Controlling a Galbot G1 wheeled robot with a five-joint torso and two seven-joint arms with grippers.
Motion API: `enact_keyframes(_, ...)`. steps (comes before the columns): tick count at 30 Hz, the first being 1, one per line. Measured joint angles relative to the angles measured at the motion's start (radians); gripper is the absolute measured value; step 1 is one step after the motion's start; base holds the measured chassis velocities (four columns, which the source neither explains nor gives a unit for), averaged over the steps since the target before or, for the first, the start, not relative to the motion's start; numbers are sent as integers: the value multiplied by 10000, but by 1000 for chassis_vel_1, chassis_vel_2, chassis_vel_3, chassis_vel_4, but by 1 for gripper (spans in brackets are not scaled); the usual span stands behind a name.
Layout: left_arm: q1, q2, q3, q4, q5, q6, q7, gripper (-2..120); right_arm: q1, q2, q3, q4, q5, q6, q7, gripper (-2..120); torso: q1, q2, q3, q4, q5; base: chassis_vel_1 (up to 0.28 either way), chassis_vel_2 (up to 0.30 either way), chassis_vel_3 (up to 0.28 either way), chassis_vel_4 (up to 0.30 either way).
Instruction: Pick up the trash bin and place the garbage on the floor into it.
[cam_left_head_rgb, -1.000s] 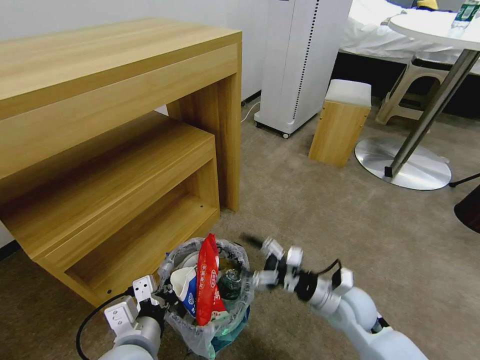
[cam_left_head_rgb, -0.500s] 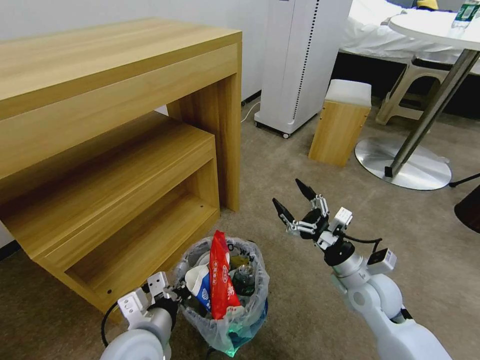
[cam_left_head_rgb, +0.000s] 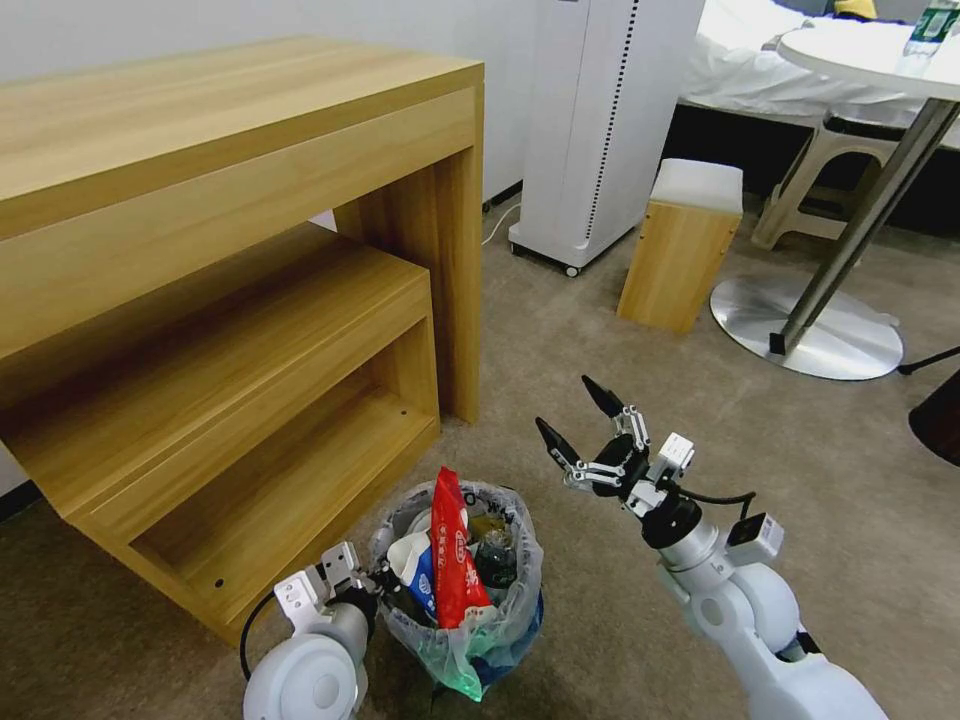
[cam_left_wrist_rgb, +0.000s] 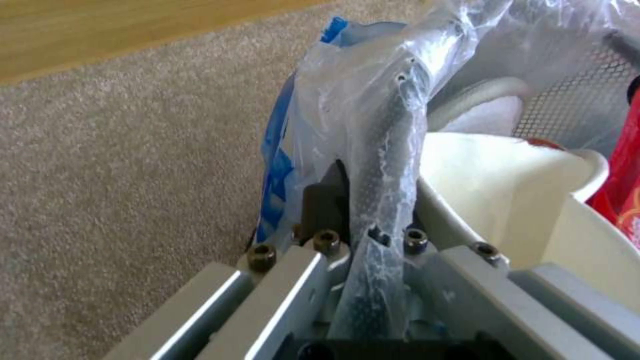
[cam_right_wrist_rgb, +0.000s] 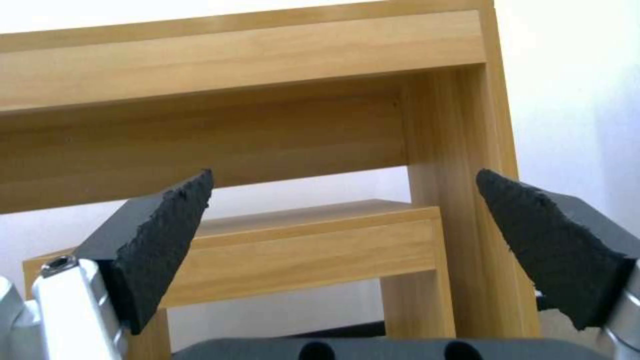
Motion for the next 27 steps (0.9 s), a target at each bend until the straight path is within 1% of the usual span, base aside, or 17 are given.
enact_keyframes(1,-11,10,-5,-17,17,-8,1,4,3,27,-14,-34,-29,6,-1,100,1,0,0,0,0,0,0,0,0)
enact_keyframes(2,-11,10,-5,-17,17,-8,1,4,3,27,-14,-34,-29,6,-1,100,1,0,0,0,0,0,0,0,0)
enact_keyframes(5,13,66,-10,-168,198,-36,5,17,44,102,-61,-105,-114,43,-2,100,0,0,0,0,0,0,0,0,0)
enact_keyframes(6,13,66,-10,-168,198,-36,5,17,44,102,-61,-105,-114,43,-2,100,0,0,0,0,0,0,0,0,0)
enact_keyframes(8,131,141,-9,-459,356,-81,1,28,55,154,-63,-135,-143,81,-1,100,0,0,0,1,0,0,0,0,0)
enact_keyframes(9,131,141,-9,-459,356,-81,1,28,55,154,-63,-135,-143,81,-1,100,0,0,0,1,0,0,0,0,0)
enact_keyframes(12,345,339,-56,-1094,588,-177,87,41,34,245,15,-156,-305,188,158,100,1,0,0,0,-1,0,0,0,0)
enact_keyframes(13,345,339,-56,-1094,588,-177,87,41,34,245,15,-156,-305,188,158,100,1,0,0,0,-1,0,0,0,0)
enact_keyframes(14,436,418,-77,-1278,697,-243,170,47,14,287,58,-156,-441,235,322,100,0,0,0,1,1,0,0,0,0)
enact_keyframes(16,882,720,-86,-1730,1557,-736,812,57,-120,401,342,-21,-1389,212,1430,100,0,0,0,1,1,0,0,0,0)
enact_keyframes(17,882,720,-86,-1730,1557,-736,812,57,-120,401,342,-21,-1389,212,1430,100,0,0,0,1,1,0,0,0,0)
enact_keyframes(20,1641,1161,-191,-2072,4040,-2508,2367,72,-633,534,987,531,-3213,-70,3493,100,0,0,-1,2,0,0,0,0,0)
enact_keyframes(21,1641,1161,-191,-2072,4040,-2508,2367,72,-633,534,987,531,-3213,-70,3493,100,0,0,-1,2,0,0,0,0,0)
enact_keyframes(23,2022,1466,-388,-2320,5090,-3398,3235,81,-1096,643,1320,937,-3714,134,4589,100,0,0,0,1,1,0,0,0,0)
enact_keyframes(24,2152,1627,-495,-2437,5365,-3655,3492,85,-1324,697,1506,1142,-3782,157,4986,100,0,0,-1,2,1,0,0,0,0)
enact_keyframes(26,2241,1756,-597,-2526,5514,-3828,3648,88,-1529,730,1676,1316,-3795,157,5257,100,0,1,-1,1,0,0,0,0,0)
enact_keyframes(27,2378,2003,-791,-2649,5668,-4101,3902,95,-1949,766,1989,1580,-3799,157,5587,100,-1,1,-1,-1,-1,0,0,0,0)
